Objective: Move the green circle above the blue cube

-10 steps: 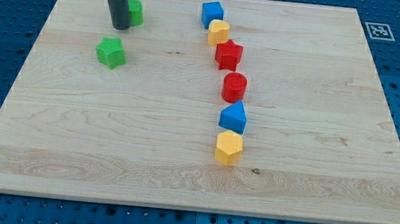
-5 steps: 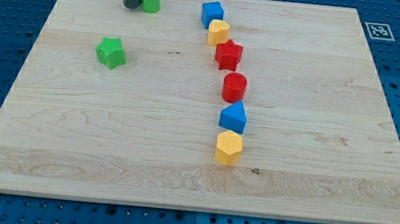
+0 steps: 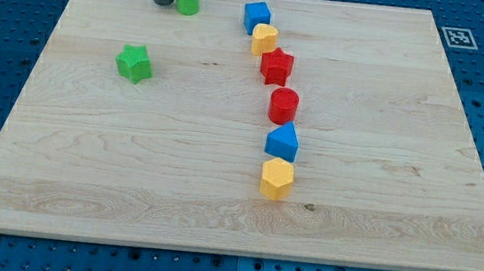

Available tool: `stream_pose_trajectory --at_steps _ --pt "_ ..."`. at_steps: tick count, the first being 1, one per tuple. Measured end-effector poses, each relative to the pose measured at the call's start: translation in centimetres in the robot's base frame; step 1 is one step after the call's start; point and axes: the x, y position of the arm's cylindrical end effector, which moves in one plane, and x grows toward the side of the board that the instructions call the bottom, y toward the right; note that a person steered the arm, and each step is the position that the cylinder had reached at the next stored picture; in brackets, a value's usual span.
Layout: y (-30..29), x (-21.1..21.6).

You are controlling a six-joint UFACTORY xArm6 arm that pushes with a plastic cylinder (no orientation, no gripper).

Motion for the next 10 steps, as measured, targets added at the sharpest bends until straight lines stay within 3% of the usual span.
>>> stream_pose_trajectory --at_steps 4,10 --pt "8.9 -1.9" --pt "10.3 1.3"
